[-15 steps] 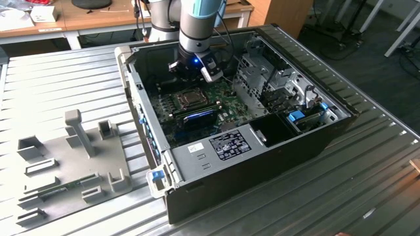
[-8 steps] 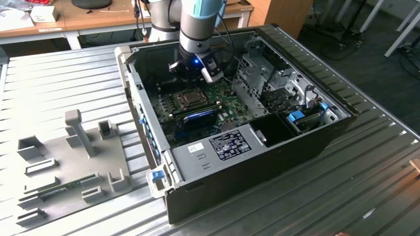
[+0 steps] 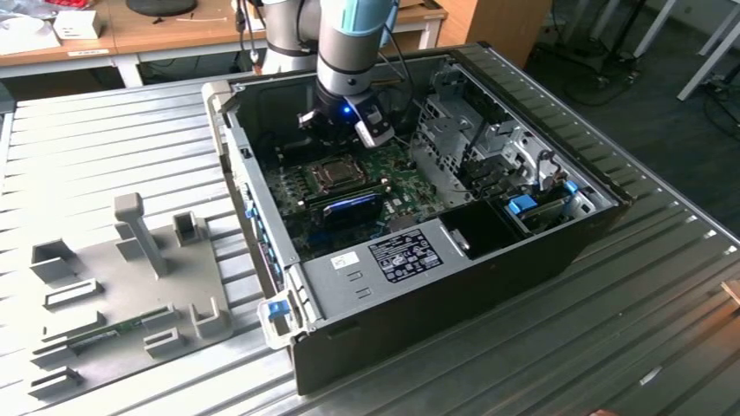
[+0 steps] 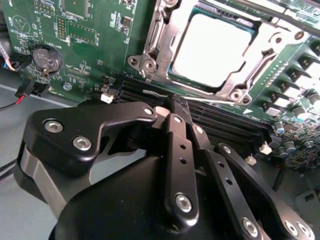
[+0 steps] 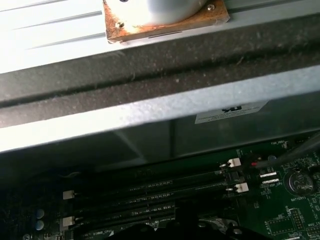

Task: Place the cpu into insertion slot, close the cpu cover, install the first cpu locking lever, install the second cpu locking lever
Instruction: 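Install the first cpu locking lever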

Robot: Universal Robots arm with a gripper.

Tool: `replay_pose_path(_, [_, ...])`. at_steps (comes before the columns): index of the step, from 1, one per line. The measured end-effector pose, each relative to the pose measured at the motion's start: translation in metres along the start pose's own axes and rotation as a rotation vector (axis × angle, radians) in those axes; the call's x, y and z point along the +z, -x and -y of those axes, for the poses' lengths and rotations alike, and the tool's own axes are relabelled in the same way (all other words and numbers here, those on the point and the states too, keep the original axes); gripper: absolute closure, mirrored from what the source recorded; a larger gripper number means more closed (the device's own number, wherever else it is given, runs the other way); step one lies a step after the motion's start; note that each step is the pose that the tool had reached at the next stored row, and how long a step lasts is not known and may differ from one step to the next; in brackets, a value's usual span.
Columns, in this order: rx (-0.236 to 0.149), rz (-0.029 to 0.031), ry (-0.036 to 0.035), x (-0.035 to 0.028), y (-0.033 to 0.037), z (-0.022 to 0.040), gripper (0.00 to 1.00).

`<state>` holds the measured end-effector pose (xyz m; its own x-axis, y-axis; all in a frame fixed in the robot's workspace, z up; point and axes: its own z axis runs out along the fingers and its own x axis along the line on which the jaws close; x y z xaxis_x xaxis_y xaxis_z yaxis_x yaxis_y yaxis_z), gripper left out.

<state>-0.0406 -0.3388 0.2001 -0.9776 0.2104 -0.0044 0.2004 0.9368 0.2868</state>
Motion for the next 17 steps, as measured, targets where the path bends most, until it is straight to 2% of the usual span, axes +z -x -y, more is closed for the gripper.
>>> replay_pose_path(9, [0.0, 0.0001, 0.0002, -0.0007, 0.0, -0.0003, 0.9])
replay_pose_path(17, [0.0, 0.0002, 0.0002, -0.0114, 0.0001, -0.0035, 0.9])
